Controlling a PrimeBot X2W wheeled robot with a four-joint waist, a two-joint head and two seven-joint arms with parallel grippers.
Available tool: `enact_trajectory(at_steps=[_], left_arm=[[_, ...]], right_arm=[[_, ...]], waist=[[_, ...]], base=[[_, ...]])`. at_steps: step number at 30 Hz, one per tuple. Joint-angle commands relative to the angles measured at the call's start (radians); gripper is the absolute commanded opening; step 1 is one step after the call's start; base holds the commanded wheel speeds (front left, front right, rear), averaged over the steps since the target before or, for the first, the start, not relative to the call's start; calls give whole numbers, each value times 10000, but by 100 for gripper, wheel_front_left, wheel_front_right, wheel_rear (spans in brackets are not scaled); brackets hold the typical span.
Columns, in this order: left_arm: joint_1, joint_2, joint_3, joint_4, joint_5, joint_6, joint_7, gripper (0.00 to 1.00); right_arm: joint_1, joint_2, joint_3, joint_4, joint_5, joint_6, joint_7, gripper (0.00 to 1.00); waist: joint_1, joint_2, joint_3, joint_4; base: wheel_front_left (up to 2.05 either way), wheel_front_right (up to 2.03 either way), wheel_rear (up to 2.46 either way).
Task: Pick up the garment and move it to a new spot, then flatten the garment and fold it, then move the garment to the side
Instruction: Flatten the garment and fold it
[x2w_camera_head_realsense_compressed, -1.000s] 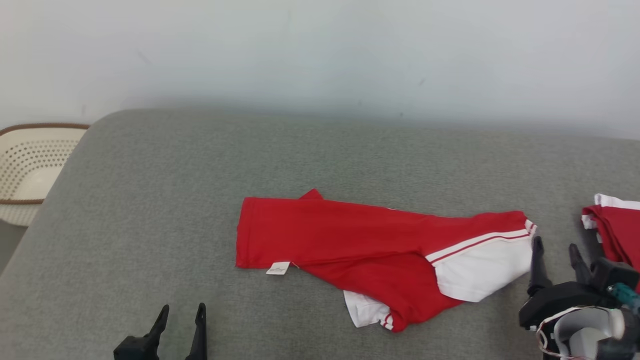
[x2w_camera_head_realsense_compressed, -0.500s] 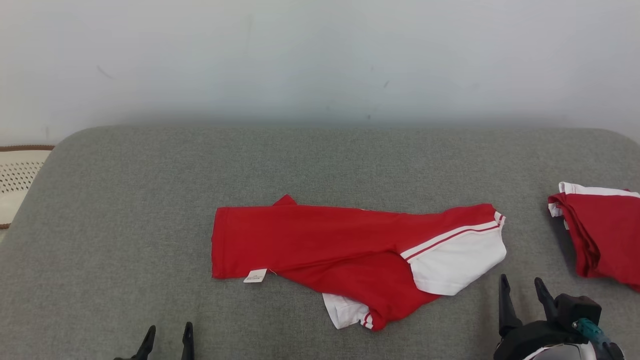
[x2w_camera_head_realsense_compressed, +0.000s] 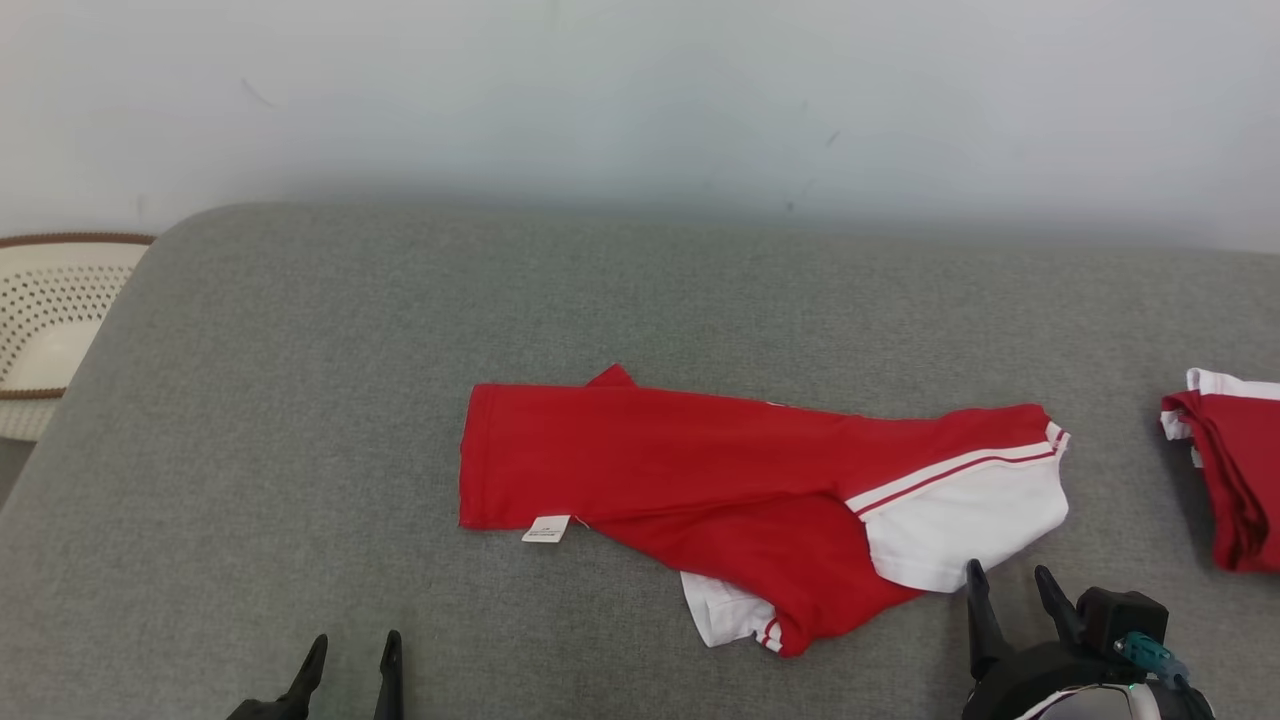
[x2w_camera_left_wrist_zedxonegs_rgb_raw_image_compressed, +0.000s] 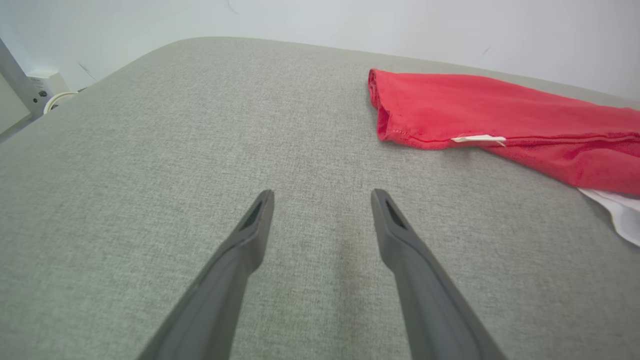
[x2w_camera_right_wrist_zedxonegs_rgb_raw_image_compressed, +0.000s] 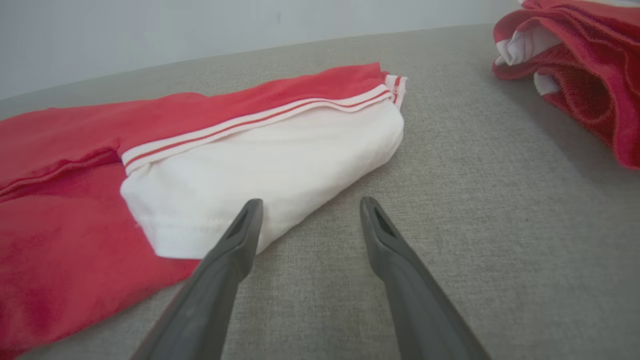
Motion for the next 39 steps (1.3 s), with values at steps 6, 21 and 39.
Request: enact_trajectory(at_steps=[6, 21, 39], left_arm=[[-204, 8, -67, -27, 46, -45, -12, 100], [-40, 9, -248, -129, -212, -53, -12, 100], [148, 10, -349, 137, -373, -44, -12, 100]], right_arm=[[-450, 53, -104, 473, 198, -11, -47, 2], [-429, -416, 118, -1055, 283, -11, -47, 0], [537, -415, 276, -2230, 454, -11, -46, 100]], waist=[[-1, 1, 399, 416], [-1, 1, 278, 142], [-1, 1, -120, -110]], base=[[0, 0, 0], [0, 0, 0], [0, 0, 0]])
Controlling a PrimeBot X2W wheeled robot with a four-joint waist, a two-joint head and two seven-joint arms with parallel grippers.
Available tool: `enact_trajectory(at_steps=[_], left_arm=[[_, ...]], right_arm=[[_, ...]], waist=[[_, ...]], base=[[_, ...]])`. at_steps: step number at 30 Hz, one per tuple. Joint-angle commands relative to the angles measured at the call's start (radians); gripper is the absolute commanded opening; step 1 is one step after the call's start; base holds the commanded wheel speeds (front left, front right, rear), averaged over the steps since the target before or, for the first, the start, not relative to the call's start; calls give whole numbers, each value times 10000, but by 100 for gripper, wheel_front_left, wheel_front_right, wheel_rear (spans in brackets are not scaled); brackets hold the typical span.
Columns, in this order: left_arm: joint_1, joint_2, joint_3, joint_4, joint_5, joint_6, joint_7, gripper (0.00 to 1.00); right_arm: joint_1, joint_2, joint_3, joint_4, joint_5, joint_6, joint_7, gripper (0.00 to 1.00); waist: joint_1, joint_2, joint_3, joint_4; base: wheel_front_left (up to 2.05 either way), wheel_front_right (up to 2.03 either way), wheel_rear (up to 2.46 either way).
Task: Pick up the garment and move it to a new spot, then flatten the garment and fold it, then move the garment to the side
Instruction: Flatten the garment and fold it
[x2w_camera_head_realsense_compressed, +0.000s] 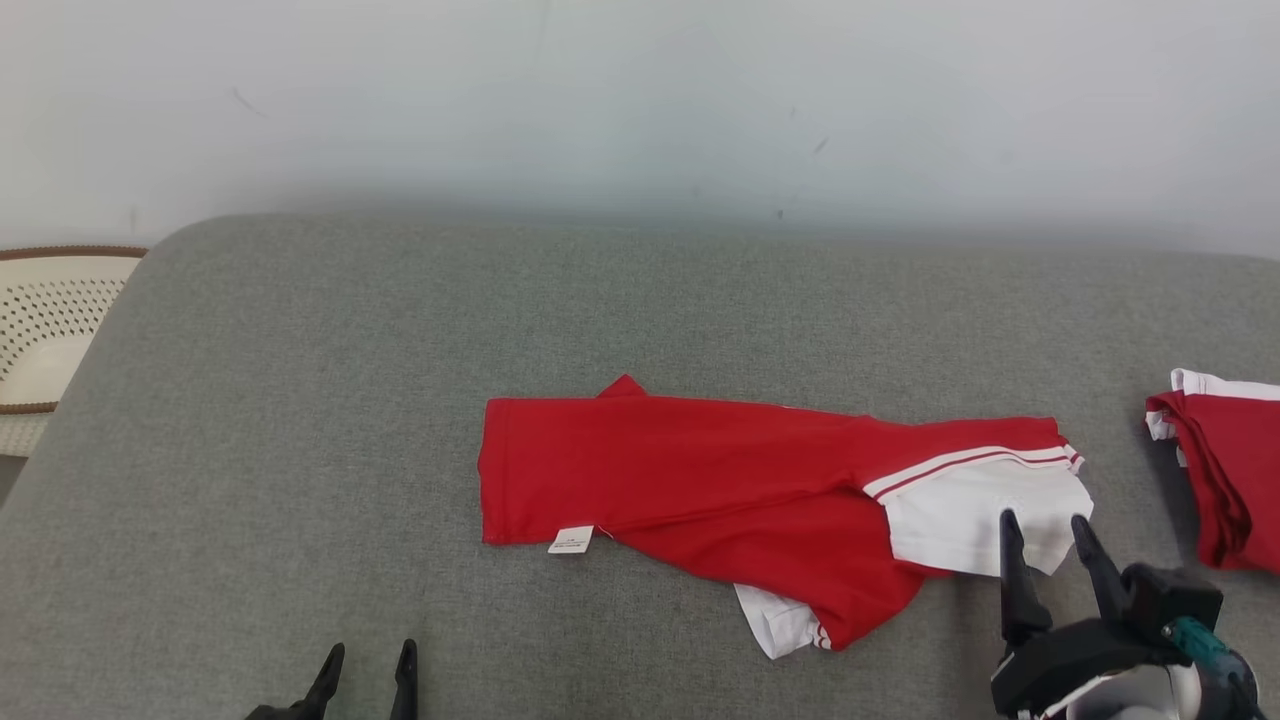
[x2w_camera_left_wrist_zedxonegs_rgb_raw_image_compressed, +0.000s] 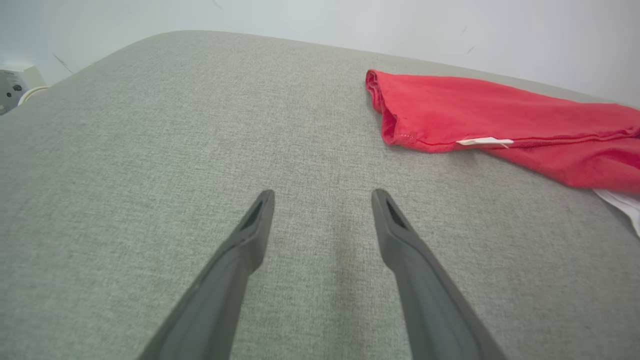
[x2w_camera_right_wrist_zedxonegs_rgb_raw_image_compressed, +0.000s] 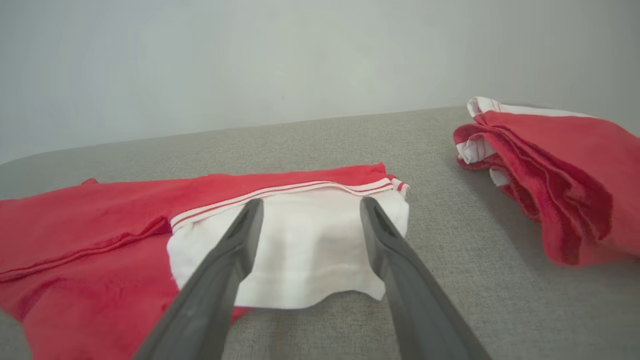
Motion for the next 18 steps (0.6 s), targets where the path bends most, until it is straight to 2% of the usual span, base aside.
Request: enact_trajectory(at_steps=[1, 7, 18], left_arm=[[141, 11, 34, 50, -19, -15, -12, 100], [266, 9, 128, 31, 160, -23, -12, 100], [632, 9, 561, -780, 672, 182, -12, 100]], right_arm=[[185, -98, -65, 265, -24, -11, -46, 100], [418, -121, -338, 783, -198, -11, -46, 100], [704, 137, -462, -115, -534, -11, -44, 100]], waist=[[0, 0, -54, -13], [0, 0, -231, -111], [0, 0, -557, -422]], base=[[0, 0, 0], [0, 0, 0], [0, 0, 0]])
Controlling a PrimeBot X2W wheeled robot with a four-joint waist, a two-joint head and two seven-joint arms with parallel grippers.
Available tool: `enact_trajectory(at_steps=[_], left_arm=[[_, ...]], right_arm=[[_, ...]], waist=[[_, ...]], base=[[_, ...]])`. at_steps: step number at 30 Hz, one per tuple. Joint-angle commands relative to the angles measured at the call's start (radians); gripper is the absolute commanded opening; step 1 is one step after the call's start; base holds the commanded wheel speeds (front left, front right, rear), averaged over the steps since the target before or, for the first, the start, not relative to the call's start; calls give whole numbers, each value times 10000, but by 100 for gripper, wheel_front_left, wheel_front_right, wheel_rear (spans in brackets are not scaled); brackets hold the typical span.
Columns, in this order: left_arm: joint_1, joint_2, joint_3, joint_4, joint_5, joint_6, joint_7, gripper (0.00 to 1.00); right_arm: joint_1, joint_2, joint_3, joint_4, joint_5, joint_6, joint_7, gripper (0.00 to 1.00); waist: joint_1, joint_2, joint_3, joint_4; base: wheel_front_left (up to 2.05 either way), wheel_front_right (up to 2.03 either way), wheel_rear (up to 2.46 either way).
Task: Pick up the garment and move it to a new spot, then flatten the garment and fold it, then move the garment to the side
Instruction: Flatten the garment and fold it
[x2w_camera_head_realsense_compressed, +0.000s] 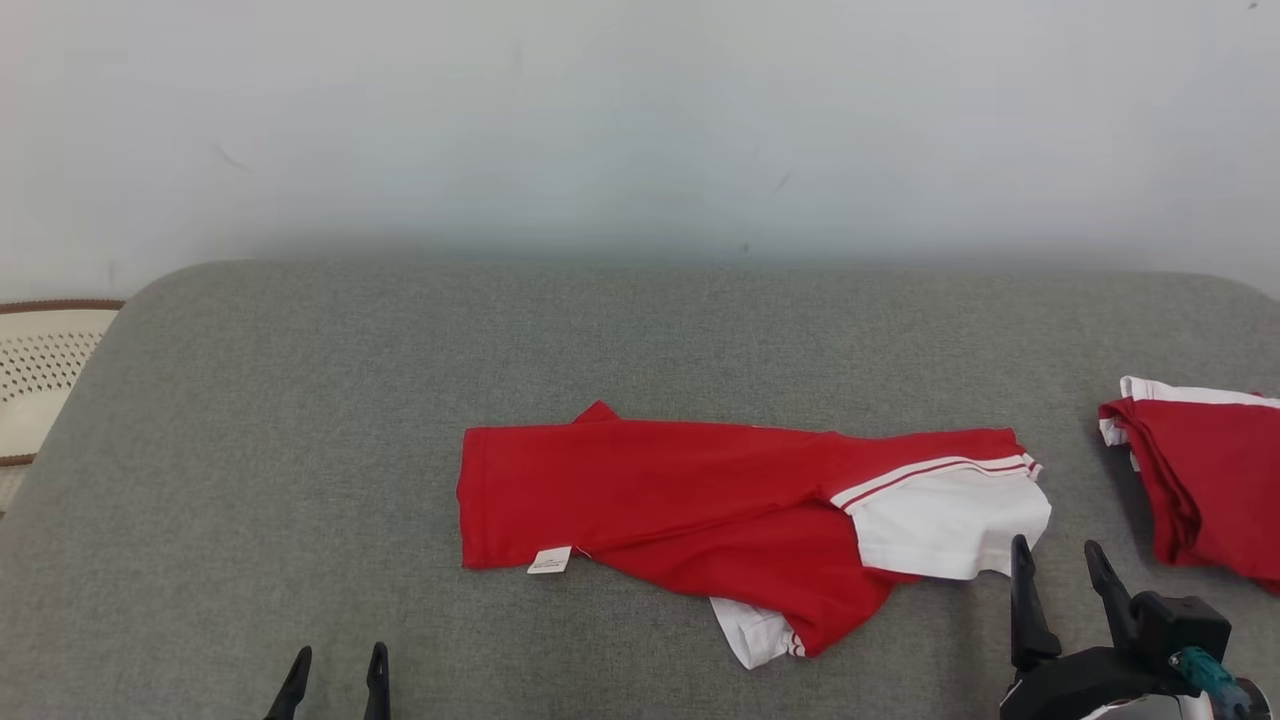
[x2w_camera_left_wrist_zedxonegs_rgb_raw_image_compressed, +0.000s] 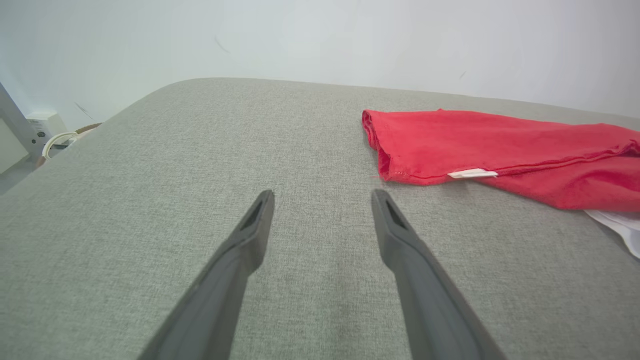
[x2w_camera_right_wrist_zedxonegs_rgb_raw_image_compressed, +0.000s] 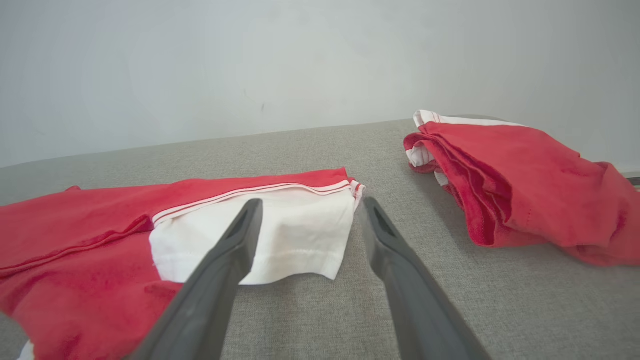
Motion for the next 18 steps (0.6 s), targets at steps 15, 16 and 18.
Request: enact_trajectory(at_steps=[15, 16, 18], left_arm=[[680, 9, 366, -348, 220, -32, -12, 100], [684, 9, 374, -392, 238, -40, -12, 100], [742, 7, 366, -503, 262, -48, -12, 100]], right_arm=[[509, 227, 194, -290, -94, -11, -44, 100], [542, 232, 210, -340, -107, -11, -44, 100], [621, 231, 255, -411, -78, -11, -44, 100]], waist=[[1, 0, -515, -338], [1, 0, -534, -353], [1, 0, -572, -375]], base=[[0, 0, 0], [0, 0, 0], [0, 0, 0]])
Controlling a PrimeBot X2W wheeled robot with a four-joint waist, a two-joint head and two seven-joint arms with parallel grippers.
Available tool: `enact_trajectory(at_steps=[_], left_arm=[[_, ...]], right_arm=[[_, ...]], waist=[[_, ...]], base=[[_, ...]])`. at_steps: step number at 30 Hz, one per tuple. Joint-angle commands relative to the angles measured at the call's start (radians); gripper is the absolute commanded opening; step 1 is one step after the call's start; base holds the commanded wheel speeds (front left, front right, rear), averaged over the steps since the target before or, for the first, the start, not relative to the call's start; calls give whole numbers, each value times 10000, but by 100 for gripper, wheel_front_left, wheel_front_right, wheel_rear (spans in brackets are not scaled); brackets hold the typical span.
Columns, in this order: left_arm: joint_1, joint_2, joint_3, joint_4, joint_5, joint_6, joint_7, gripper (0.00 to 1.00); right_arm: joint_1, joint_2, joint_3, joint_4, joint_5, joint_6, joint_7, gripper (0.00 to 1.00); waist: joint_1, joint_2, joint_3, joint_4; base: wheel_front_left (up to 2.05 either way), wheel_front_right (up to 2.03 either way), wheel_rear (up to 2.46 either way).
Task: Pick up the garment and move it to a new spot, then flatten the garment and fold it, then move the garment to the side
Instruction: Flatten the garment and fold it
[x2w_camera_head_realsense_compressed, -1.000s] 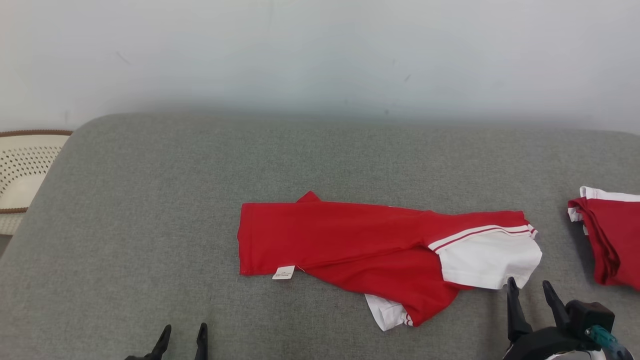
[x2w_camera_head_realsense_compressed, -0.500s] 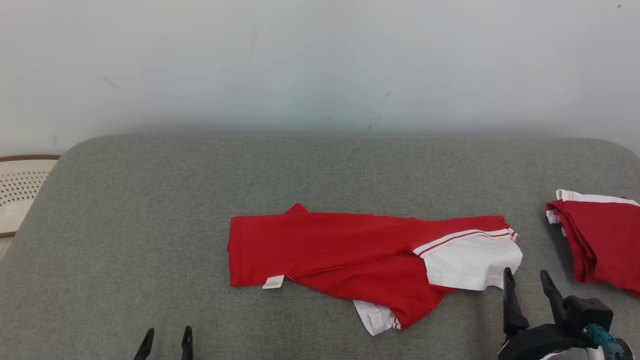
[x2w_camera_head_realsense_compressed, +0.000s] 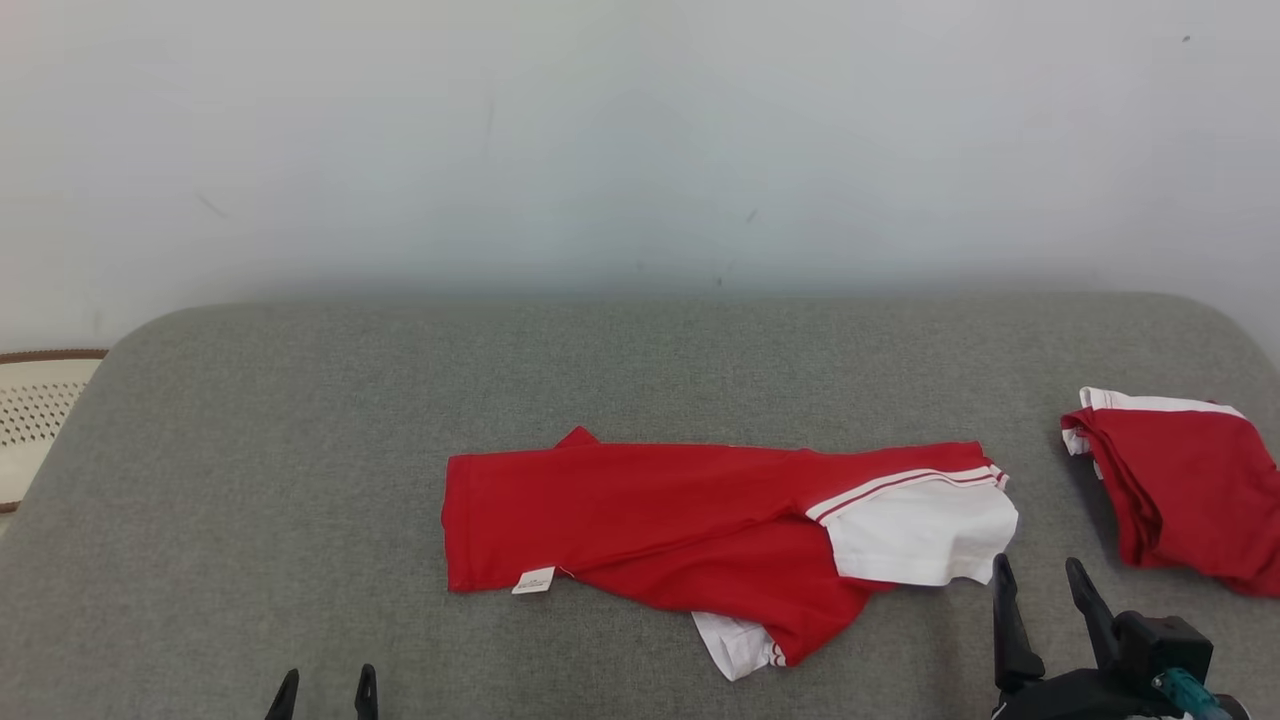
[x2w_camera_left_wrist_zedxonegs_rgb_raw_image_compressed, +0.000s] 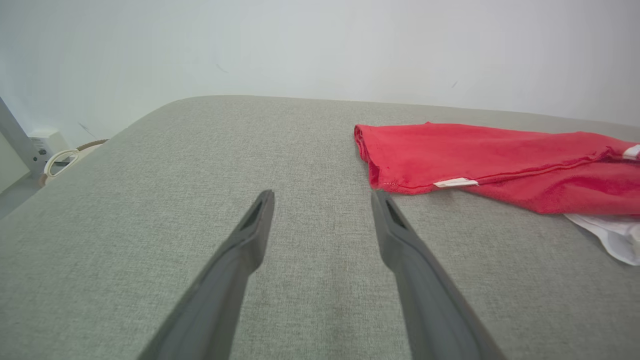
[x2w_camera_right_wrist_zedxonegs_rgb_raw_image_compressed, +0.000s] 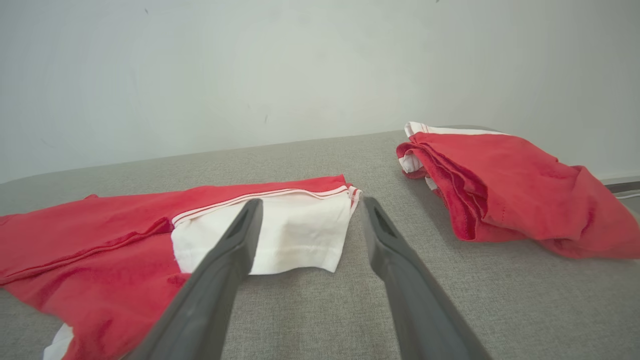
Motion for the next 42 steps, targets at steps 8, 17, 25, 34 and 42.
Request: enact_trajectory(at_steps=[8, 17, 25, 34, 42], left_arm=[[199, 5, -171, -282, 127, 95, -12, 100], [-72, 7, -433, -282, 115, 66, -12, 100], [-625, 5, -825, -173, -29, -85, -12, 100], [-1710, 5, -1490, -19, -73, -189, -12, 100], [-2048, 10, -1699, 13, -32, -227, -12, 100]], right_arm=[[319, -67, 286, -145, 79, -11, -44, 100], [186, -140, 237, 3, 103, -11, -44, 100], [-169, -253, 160, 310, 129, -11, -44, 100], [-1038, -413, 31, 1191, 189, -11, -44, 100], [-1546, -553, -101, 1873, 259, -11, -44, 100]], waist=[[1, 0, -77, -21], [1, 0, 157, 21], [1, 0, 693, -31], [1, 0, 1753, -80], [1, 0, 2149, 124]], base=[[0, 0, 0], [0, 0, 0], [0, 0, 0], [0, 0, 0], [0, 0, 0]])
